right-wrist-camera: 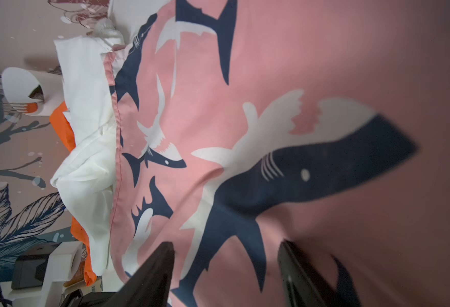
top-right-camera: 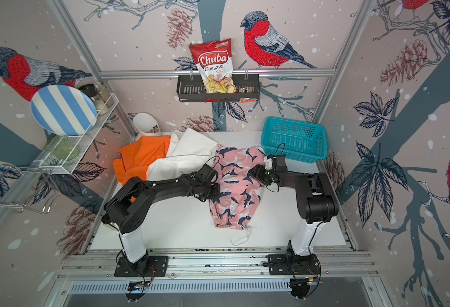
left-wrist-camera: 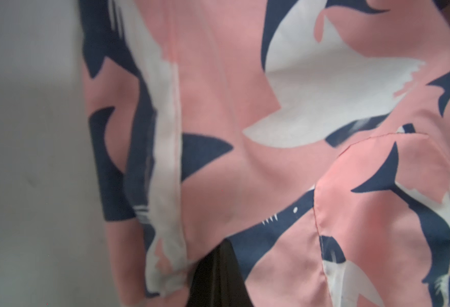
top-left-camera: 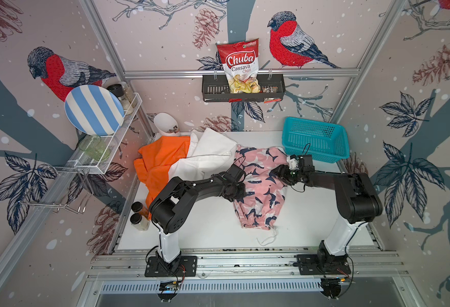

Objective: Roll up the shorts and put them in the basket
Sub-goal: Roll the shorts at the center of the board.

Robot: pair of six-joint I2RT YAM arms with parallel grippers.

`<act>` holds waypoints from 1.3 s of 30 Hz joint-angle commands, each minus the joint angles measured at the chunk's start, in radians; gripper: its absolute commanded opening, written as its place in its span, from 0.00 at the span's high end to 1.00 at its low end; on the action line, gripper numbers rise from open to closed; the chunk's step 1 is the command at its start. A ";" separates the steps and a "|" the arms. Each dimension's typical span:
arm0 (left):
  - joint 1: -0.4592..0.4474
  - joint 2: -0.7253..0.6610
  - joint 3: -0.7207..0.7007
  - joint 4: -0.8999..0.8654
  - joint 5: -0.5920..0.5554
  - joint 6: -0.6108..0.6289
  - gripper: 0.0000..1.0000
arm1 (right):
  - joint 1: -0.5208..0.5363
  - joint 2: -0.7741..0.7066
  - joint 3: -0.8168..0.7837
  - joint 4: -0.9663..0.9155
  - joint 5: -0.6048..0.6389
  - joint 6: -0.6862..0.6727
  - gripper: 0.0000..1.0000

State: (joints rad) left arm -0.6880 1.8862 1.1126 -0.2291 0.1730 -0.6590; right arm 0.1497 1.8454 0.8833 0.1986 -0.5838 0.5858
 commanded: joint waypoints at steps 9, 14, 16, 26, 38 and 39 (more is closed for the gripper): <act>0.053 -0.076 0.106 -0.171 -0.057 0.092 0.92 | 0.038 -0.172 0.022 -0.095 0.083 -0.117 0.29; 0.006 -0.149 0.119 -0.202 0.010 0.040 0.91 | 0.057 -0.347 0.012 -0.202 0.093 -0.184 0.27; -0.042 -0.179 0.119 -0.213 0.018 0.024 0.90 | 0.077 -0.424 0.009 -0.250 0.130 -0.217 0.27; -0.149 -0.312 -0.206 -0.070 0.122 -0.084 0.91 | 0.190 -0.732 -0.055 -0.412 0.287 -0.351 0.22; -0.114 -0.222 -0.314 -0.031 0.002 -0.062 0.94 | 0.838 -0.821 -0.271 -0.463 0.744 -0.852 0.00; -0.105 -0.222 -0.318 -0.033 0.001 -0.059 0.94 | 0.869 -0.807 -0.278 -0.472 0.772 -0.878 0.00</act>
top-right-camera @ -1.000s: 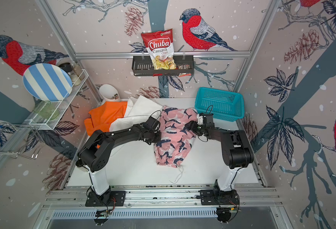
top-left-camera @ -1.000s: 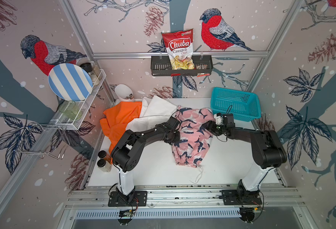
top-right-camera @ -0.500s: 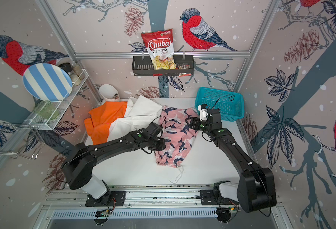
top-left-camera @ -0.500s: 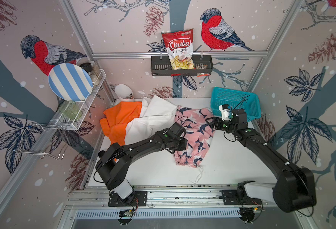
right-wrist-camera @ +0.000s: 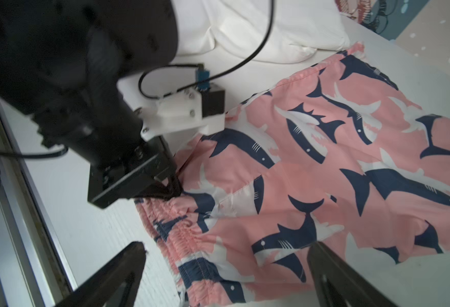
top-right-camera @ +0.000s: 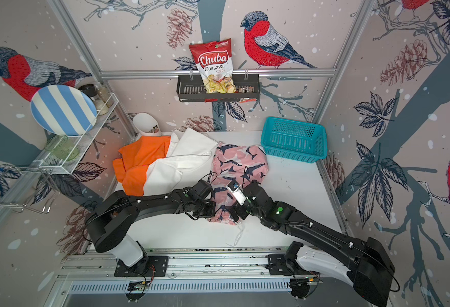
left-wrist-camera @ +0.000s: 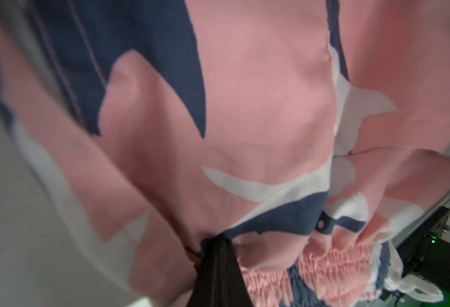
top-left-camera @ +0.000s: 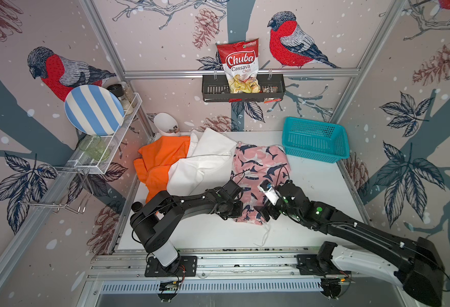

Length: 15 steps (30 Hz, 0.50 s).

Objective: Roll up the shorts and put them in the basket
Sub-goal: Roll the shorts at the center of the board.

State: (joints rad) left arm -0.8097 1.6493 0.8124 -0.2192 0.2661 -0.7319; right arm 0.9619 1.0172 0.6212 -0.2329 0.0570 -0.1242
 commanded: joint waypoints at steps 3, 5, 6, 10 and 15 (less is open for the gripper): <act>0.042 0.002 -0.029 -0.052 -0.115 0.027 0.94 | 0.127 0.060 -0.029 -0.048 0.226 -0.252 0.00; 0.067 -0.008 -0.039 -0.049 -0.117 0.043 0.94 | 0.148 0.077 -0.050 -0.017 0.266 -0.317 0.00; 0.078 -0.009 -0.041 -0.046 -0.114 0.054 0.95 | 0.153 0.083 -0.059 -0.003 0.276 -0.338 0.00; 0.111 0.009 -0.029 -0.064 -0.121 0.099 0.95 | 0.161 0.103 -0.091 0.057 0.269 -0.402 0.00; 0.135 0.016 -0.021 -0.066 -0.113 0.133 0.95 | 0.173 0.209 -0.145 0.168 0.373 -0.490 0.00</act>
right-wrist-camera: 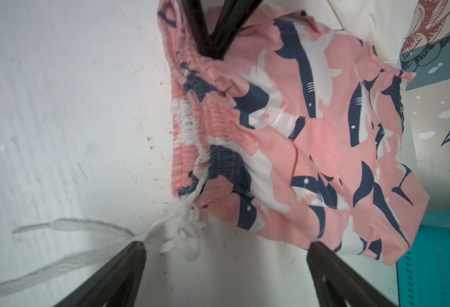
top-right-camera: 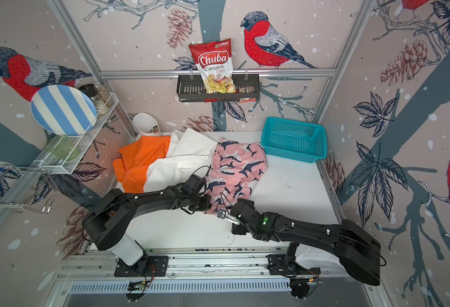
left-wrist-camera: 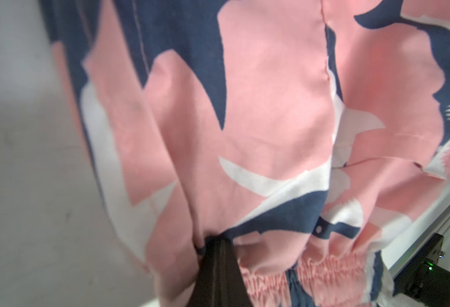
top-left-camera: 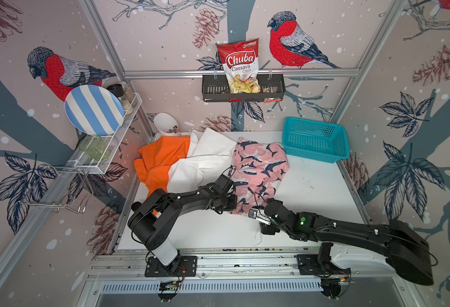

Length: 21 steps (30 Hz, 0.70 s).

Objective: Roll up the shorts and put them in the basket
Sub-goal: Roll the shorts at the center of the board.

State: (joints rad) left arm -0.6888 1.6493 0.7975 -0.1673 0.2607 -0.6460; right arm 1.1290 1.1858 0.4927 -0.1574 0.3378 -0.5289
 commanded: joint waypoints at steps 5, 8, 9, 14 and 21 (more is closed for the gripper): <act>0.026 0.034 0.008 -0.114 -0.086 0.068 0.95 | -0.027 0.135 -0.056 0.253 0.138 -0.157 0.00; 0.026 0.050 0.010 -0.097 -0.049 0.073 0.95 | -0.025 0.172 -0.067 0.342 0.159 -0.189 0.00; 0.026 0.052 0.011 -0.092 -0.043 0.075 0.95 | -0.025 0.180 -0.075 0.383 0.169 -0.207 0.01; 0.026 0.053 0.019 -0.096 -0.036 0.089 0.96 | -0.004 0.213 -0.090 0.560 0.177 -0.288 0.01; 0.028 0.057 0.059 -0.121 -0.022 0.110 0.95 | 0.042 0.315 -0.103 0.648 0.196 -0.330 0.06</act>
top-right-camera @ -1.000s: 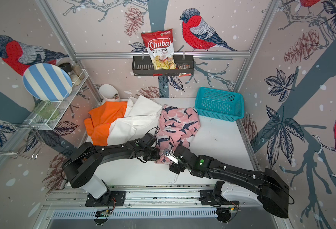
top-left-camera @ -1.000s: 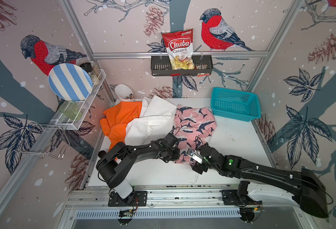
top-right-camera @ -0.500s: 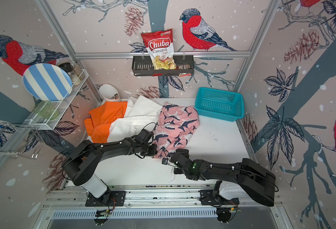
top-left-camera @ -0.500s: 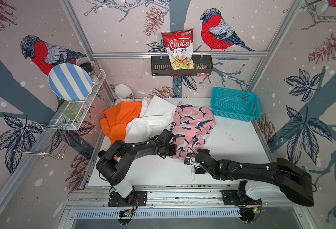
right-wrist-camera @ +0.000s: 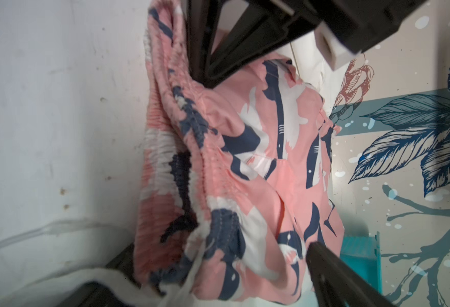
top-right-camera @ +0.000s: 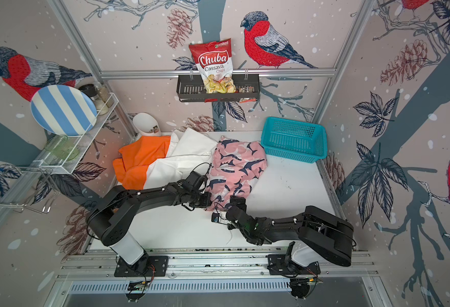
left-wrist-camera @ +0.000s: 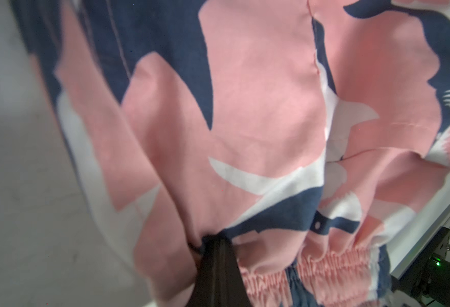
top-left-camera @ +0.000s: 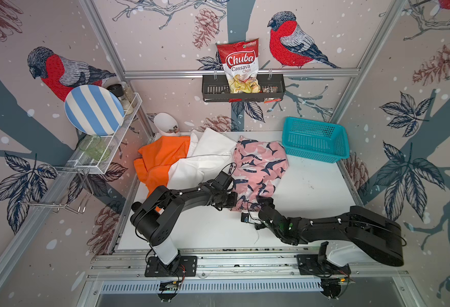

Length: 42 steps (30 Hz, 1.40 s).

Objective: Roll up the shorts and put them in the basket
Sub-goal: Roll the shorts at the center of the board.

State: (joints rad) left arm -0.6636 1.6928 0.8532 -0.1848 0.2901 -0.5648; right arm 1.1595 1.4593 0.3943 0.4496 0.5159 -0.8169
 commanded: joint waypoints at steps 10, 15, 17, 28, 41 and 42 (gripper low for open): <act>0.004 -0.047 0.025 -0.144 -0.069 0.029 0.94 | 0.038 0.038 0.002 0.031 0.042 -0.016 0.73; 0.003 -0.136 0.070 -0.185 -0.074 0.031 0.90 | 0.072 -0.006 0.080 -0.175 -0.024 0.116 1.00; 0.002 -0.143 0.081 -0.197 -0.055 0.038 0.90 | 0.090 -0.035 0.110 -0.271 -0.074 0.198 1.00; 0.002 -0.057 -0.080 -0.028 -0.049 -0.040 0.97 | 0.077 -0.161 0.208 -0.494 -0.442 0.588 1.00; 0.036 -0.274 0.046 -0.223 -0.209 -0.022 0.58 | -0.397 -0.174 0.199 -0.287 -1.052 1.071 1.00; 0.039 -0.290 0.047 -0.238 -0.214 -0.026 0.56 | -0.428 -0.150 0.209 -0.287 -1.088 1.096 1.00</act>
State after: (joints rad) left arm -0.6342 1.4357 0.8913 -0.3435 0.1158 -0.5938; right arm 0.7853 1.2827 0.5915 0.0826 -0.3656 0.1169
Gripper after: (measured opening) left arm 0.430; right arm 0.081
